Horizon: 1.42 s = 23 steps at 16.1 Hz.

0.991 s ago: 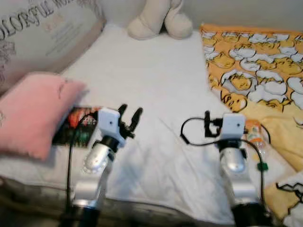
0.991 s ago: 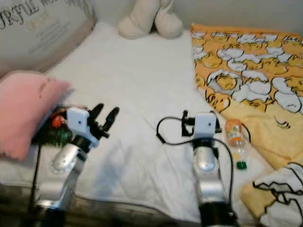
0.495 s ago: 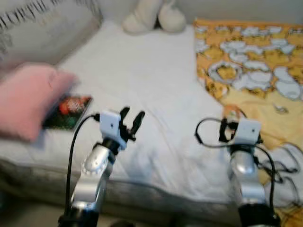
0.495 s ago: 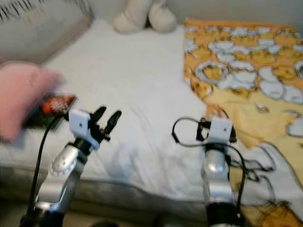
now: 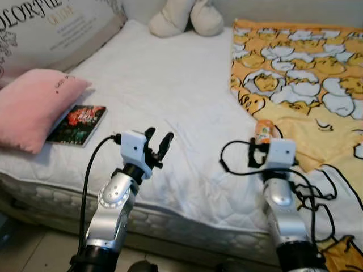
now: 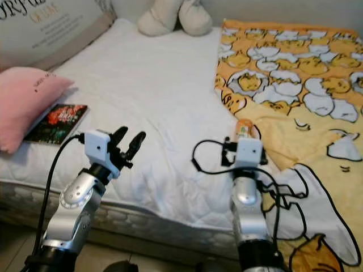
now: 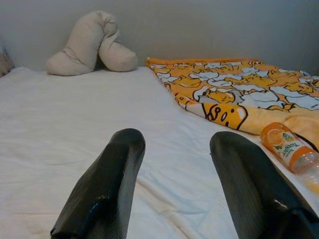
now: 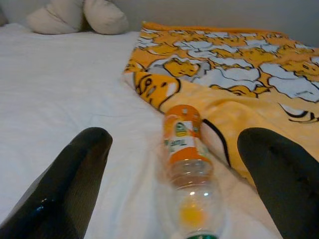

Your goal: Clean up the room

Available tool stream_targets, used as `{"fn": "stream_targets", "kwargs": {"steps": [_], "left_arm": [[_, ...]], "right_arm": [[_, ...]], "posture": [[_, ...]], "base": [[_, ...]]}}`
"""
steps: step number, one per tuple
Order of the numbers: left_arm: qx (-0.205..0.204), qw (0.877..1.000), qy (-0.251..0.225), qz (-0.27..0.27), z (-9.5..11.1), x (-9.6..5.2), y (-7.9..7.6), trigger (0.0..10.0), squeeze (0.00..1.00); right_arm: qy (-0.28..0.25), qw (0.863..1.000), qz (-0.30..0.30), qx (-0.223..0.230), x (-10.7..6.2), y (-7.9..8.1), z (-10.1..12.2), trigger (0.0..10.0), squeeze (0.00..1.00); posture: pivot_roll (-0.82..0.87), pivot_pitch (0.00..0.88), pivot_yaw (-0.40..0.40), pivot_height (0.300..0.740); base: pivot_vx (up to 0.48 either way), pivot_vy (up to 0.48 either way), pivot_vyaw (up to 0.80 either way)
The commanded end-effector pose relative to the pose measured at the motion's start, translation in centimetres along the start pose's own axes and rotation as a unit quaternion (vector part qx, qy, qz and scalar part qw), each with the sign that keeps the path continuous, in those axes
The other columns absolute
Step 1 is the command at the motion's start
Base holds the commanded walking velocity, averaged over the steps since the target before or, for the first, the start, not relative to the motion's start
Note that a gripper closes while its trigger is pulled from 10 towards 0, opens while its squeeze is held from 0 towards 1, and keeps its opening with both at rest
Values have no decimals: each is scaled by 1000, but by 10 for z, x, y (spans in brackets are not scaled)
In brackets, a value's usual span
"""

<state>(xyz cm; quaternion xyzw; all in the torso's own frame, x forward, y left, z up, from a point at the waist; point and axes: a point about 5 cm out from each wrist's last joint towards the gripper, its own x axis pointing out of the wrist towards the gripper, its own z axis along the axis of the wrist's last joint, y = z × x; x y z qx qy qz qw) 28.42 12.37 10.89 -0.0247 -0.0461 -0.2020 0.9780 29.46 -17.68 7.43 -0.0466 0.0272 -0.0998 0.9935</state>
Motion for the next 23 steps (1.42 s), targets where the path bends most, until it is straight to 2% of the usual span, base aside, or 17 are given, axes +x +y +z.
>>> {"fn": "stream_targets", "kwargs": {"steps": [1,4,8,11,12,14,17,18,19,21,23], "left_arm": [[4,1000,2,4,2,0,4,10000,0],[6,1000,10,0,2,-6,7,10000,0],[26,998,39,-34,2,-24,4,10000,0],[40,998,44,-35,8,-28,12,10000,0],[44,997,51,-25,11,-36,19,10000,0],[49,997,62,-20,13,-44,22,10000,0],[65,994,84,-6,20,-69,28,10000,0],[67,994,87,-3,22,-72,29,10000,0],[70,993,99,2,26,-83,32,10000,0],[71,991,111,3,28,-92,32,10000,0],[70,991,118,3,29,-94,31,10000,0]], "right_arm": [[-15,1000,2,0,6,3,8,10000,0],[-19,999,-28,1,17,-3,13,10000,0],[-10,997,-74,3,33,-14,14,10000,0],[-6,996,-93,-2,43,-25,16,10000,0],[-7,995,-97,-6,47,-29,18,10000,0],[1,995,-101,-9,52,-32,17,10000,0],[26,993,-117,2,61,-33,18,10000,0],[29,992,-121,4,63,-33,19,10000,0],[45,989,-138,20,66,-38,19,10000,0],[66,985,-161,21,68,-45,17,10000,0],[82,979,-186,18,68,-52,14,10000,0]], "posture": [[-69,0,63,702],[-49,0,79,702],[38,0,119,702],[68,0,125,702],[93,0,125,702],[121,1,127,702],[229,35,148,702],[235,37,150,702],[262,51,161,702],[273,67,170,702],[273,76,171,702]], "base": [[0,0,0],[0,0,0],[0,0,0],[0,0,0],[0,0,0],[0,0,0],[0,0,0],[0,0,0],[0,0,0],[0,0,0],[0,0,0]]}}
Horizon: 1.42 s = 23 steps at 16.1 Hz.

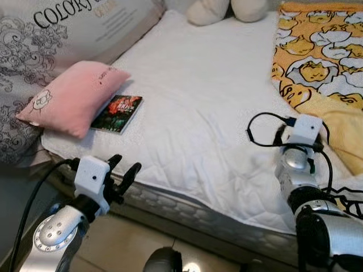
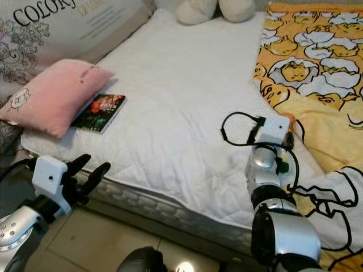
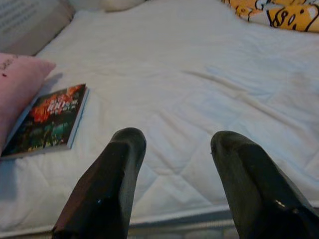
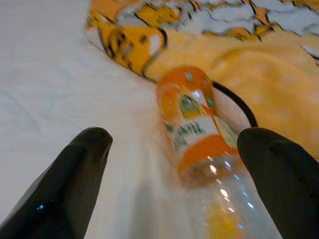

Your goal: Clean up the room

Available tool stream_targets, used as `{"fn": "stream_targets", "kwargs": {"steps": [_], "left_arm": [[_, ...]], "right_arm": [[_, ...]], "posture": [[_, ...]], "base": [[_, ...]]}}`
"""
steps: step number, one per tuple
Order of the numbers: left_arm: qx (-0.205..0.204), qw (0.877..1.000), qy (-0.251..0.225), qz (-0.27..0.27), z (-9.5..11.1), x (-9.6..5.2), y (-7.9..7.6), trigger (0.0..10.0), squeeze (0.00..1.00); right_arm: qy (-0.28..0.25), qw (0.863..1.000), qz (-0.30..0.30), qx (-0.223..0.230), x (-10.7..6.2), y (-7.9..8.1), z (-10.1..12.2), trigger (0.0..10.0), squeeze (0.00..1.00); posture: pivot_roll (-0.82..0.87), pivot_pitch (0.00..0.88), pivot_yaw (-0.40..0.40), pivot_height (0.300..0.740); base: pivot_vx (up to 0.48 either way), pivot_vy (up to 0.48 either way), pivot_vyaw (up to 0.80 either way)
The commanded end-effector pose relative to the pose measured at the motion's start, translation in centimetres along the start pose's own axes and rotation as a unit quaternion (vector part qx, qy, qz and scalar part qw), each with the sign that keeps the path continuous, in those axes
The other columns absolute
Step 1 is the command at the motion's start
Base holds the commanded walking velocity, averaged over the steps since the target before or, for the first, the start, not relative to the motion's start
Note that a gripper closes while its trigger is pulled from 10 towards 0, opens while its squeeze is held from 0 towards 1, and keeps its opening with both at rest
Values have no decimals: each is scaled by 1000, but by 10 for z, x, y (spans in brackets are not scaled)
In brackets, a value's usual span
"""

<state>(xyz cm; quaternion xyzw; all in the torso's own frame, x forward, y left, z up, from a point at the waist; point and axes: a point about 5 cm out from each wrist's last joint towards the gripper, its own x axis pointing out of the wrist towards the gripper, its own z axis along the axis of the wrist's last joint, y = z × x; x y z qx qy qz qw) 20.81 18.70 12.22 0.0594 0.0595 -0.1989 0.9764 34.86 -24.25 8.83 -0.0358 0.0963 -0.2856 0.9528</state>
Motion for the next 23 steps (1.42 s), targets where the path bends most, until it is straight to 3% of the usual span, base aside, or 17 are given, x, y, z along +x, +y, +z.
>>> {"fn": "stream_targets", "kwargs": {"steps": [1,4,7,9,10,19,20,23], "left_arm": [[7,1000,1,3,5,-3,4,10000,0],[3,1000,3,6,6,-1,3,10000,0],[-5,1000,4,3,4,1,-2,10000,0],[-8,1000,5,0,5,5,-4,10000,0],[-8,1000,5,0,5,6,-4,10000,0],[-11,1000,-1,5,8,12,-4,10000,0],[-11,1000,0,5,8,12,-4,10000,0],[-11,1000,0,4,8,15,-4,10000,0]], "right_arm": [[8,1000,-25,-5,2,-4,2,10000,0],[18,997,-72,-35,6,-26,-5,10000,0],[72,995,-70,-17,4,-37,-24,10000,0],[129,991,-12,18,-1,-31,-41,10000,0],[139,990,4,12,-2,-29,-43,10000,0],[149,987,55,-7,-5,-17,-46,10000,0],[148,987,56,-4,-6,-17,-47,0,0],[136,989,63,-1,-6,-13,-44,0,0]], "posture": [[275,80,171,702],[260,87,161,702],[249,90,155,702],[245,93,153,702],[243,93,152,702],[242,88,146,702],[240,86,147,702],[231,81,145,702]], "base": [[0,0,0],[0,0,0],[0,0,0],[0,0,0],[0,0,0],[0,0,0],[0,0,0],[0,0,0]]}}
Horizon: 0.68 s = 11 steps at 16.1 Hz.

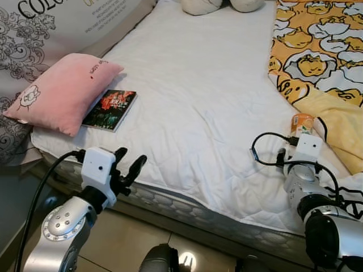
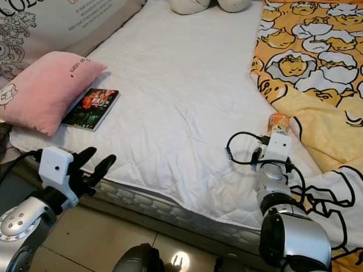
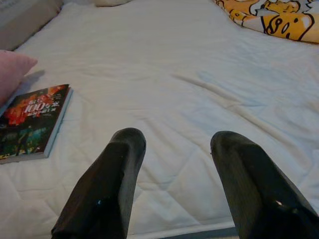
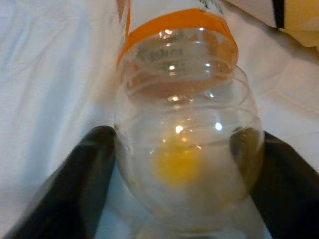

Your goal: Clean up the room

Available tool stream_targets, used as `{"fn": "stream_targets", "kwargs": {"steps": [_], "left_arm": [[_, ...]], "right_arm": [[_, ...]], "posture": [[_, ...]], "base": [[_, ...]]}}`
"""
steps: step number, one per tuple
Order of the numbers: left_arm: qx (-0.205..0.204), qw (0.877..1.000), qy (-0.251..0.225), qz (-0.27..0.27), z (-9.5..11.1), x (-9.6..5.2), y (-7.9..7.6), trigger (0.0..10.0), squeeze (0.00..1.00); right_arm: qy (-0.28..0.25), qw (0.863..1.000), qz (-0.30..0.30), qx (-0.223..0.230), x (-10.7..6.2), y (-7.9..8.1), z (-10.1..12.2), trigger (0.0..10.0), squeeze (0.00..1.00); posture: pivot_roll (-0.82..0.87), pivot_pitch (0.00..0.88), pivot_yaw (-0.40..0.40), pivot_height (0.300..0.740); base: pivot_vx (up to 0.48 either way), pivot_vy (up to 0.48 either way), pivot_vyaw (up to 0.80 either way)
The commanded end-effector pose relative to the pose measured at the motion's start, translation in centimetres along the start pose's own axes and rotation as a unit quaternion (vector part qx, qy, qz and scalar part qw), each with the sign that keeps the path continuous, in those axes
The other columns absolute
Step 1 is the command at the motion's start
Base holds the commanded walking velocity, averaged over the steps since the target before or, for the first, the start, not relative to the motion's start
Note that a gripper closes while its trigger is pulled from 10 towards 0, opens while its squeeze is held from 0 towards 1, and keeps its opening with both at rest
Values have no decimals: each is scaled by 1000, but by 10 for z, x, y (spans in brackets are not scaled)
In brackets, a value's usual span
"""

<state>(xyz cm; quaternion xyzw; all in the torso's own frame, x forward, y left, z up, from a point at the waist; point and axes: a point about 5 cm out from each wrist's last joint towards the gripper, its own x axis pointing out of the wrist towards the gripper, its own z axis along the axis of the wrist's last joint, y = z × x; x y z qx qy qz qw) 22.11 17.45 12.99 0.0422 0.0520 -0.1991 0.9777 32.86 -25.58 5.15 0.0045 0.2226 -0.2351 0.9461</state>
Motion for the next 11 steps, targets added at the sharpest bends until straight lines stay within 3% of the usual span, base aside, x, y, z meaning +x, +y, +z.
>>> {"fn": "stream_targets", "kwargs": {"steps": [1,5,7,9,11], "left_arm": [[4,1000,11,5,-3,1,2,10000,0],[9,1000,7,1,-1,12,5,10000,0],[-5,1000,4,6,-5,23,5,10000,0],[-13,1000,-15,-8,-4,44,-4,10000,0],[-17,1000,-19,-9,-4,51,-5,10000,0]], "right_arm": [[5,1000,21,-9,-2,8,-5,0,0],[-1,999,36,-3,-4,17,-6,0,0],[-23,999,44,0,-4,22,4,0,0],[-63,996,64,-16,-4,31,22,0,0],[-78,994,68,-19,-4,34,29,0,0]], "posture": [[227,78,145,702],[214,40,151,702],[180,7,137,702],[127,0,111,702],[101,0,102,702]], "base": [[0,0,0],[0,0,0],[0,0,0],[0,0,0],[0,0,0]]}}
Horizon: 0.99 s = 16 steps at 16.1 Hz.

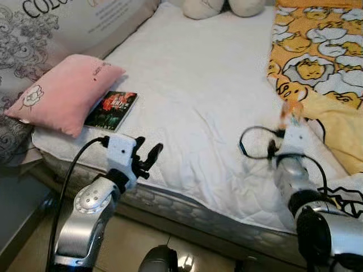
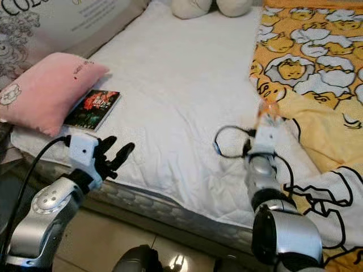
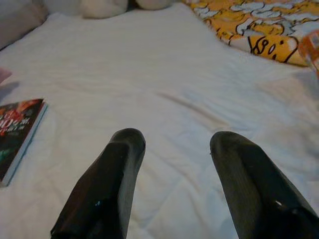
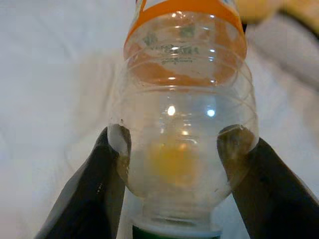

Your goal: Clean up the room

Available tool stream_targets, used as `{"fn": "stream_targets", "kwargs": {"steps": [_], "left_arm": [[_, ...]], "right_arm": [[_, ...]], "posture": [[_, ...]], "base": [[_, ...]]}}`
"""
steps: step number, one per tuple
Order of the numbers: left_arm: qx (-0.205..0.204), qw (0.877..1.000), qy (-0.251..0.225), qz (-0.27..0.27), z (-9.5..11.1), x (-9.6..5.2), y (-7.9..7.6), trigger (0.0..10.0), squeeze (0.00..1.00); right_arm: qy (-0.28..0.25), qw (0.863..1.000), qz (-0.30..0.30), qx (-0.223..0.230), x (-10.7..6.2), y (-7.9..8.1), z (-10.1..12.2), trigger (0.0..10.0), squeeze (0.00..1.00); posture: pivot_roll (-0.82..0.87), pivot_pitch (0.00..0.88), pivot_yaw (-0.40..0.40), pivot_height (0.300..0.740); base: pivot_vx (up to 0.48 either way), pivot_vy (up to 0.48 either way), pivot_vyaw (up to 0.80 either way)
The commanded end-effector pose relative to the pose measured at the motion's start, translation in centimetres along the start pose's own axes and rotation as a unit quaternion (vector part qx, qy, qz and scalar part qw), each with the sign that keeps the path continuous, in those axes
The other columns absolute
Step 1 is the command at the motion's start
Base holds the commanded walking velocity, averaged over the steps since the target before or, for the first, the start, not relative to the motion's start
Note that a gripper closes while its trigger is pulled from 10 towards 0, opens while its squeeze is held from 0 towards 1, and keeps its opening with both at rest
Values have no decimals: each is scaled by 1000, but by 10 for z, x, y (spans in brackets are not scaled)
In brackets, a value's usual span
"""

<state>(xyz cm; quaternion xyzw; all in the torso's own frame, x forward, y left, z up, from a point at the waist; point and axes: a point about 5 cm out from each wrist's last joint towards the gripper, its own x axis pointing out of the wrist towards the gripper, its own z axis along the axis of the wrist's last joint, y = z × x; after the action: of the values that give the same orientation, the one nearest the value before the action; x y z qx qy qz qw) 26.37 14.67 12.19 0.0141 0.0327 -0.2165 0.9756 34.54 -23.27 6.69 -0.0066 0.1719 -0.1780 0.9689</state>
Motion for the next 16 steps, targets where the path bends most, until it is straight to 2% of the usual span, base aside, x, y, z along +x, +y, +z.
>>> {"fn": "stream_targets", "kwargs": {"steps": [1,2,4,7,11,15,16], "left_arm": [[4,1000,2,6,-3,8,3,10000,0],[4,1000,-7,-4,-2,22,-1,10000,0],[1,1000,-22,-4,-1,39,-2,10000,0],[-10,1000,-24,9,-6,46,1,10000,0],[-23,999,-25,20,-15,50,5,10000,0],[-22,999,-29,8,-19,53,3,10000,0],[-15,999,-31,8,-18,53,3,10000,0]], "right_arm": [[-34,999,14,-9,2,9,17,0,0],[-66,998,22,-9,3,15,33,0,0],[-125,991,38,-17,2,25,56,0,0],[-184,981,50,-36,-4,31,66,0,0],[-225,971,66,-50,-21,38,41,0,0],[-221,972,74,-45,-29,40,27,0,0],[-219,972,71,-44,-29,39,27,0,0]], "posture": [[78,0,96,702],[56,0,82,702],[25,0,60,702],[-4,0,30,702],[-27,0,17,702],[-43,0,29,702],[-44,0,32,702]], "base": [[0,0,0],[0,0,0],[0,0,0],[0,0,0],[0,0,0],[0,480,-680],[0,0,0]]}}
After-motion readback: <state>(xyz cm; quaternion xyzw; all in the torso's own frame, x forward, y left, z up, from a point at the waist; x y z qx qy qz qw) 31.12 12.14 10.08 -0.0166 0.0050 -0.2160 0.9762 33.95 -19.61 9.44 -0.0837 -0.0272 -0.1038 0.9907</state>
